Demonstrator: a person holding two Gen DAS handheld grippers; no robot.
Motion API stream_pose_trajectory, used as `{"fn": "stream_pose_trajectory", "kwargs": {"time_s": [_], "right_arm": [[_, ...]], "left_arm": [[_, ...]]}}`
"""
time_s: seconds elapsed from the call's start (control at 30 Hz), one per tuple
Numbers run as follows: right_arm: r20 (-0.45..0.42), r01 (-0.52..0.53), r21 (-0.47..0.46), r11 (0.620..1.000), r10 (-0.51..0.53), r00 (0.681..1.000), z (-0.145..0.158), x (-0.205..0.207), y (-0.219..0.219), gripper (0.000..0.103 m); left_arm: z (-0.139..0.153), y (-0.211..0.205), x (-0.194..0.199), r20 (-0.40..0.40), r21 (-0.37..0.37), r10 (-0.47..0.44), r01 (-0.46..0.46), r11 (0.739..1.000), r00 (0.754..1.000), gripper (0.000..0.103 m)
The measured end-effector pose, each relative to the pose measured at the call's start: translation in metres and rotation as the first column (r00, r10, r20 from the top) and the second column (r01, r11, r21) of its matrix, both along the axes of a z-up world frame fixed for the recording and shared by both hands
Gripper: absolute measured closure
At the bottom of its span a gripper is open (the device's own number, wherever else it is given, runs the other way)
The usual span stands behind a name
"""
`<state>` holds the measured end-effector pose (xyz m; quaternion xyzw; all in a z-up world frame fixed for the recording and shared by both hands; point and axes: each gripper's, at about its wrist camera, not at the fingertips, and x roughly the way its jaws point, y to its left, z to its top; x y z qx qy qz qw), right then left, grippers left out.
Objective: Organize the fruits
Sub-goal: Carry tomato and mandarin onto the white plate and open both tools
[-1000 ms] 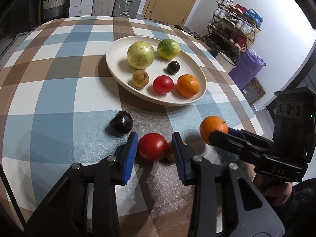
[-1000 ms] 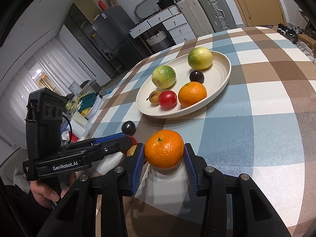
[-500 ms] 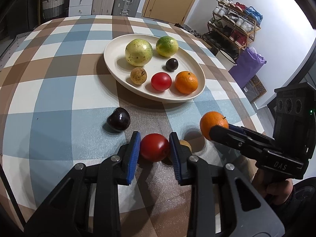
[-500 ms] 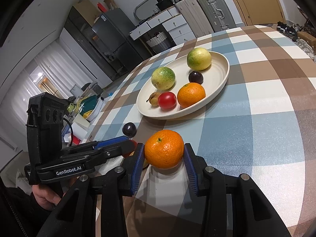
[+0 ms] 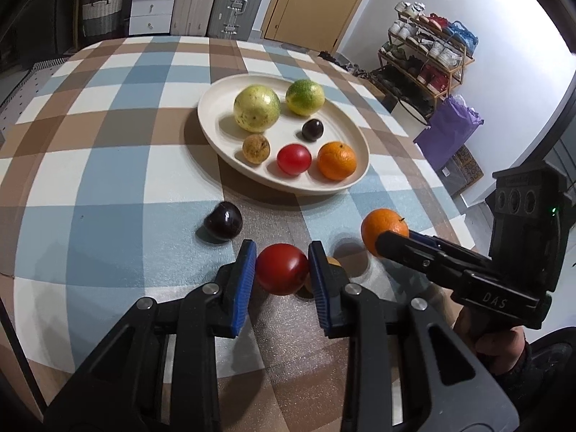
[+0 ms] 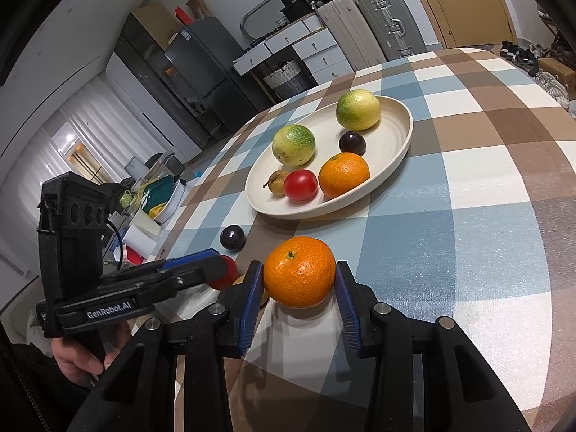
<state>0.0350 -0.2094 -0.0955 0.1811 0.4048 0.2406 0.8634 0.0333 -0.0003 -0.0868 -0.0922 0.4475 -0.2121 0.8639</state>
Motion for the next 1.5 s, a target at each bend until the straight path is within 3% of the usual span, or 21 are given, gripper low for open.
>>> {"fn": "stream_pose_trajectory", "kwargs": {"time_s": [0.4, 0.8, 1.5], "right_arm": [[0.039, -0.004, 0.005, 1.0, 0.004, 0.999, 0.02, 0.004, -0.001, 0.063], [0.049, -0.01, -0.001, 1.0, 0.01, 0.999, 0.039, 0.036, 0.002, 0.063], [0.015, 0.036, -0.059, 0.998, -0.035, 0.999, 0.038, 0.1, -0.015, 0.063]], "left_arm": [[0.031, 0.003, 0.003, 0.046, -0.049, -0.011, 0.014, 0.999, 0.999, 0.076], [0.058, -0.011, 0.043, 0.046, -0.064, -0.037, 0.04, 0.997, 0.998, 0.076], [0.041, -0.052, 0.135, 0.001, -0.093, -0.107, 0.106, 0.99, 0.994, 0.076]]}}
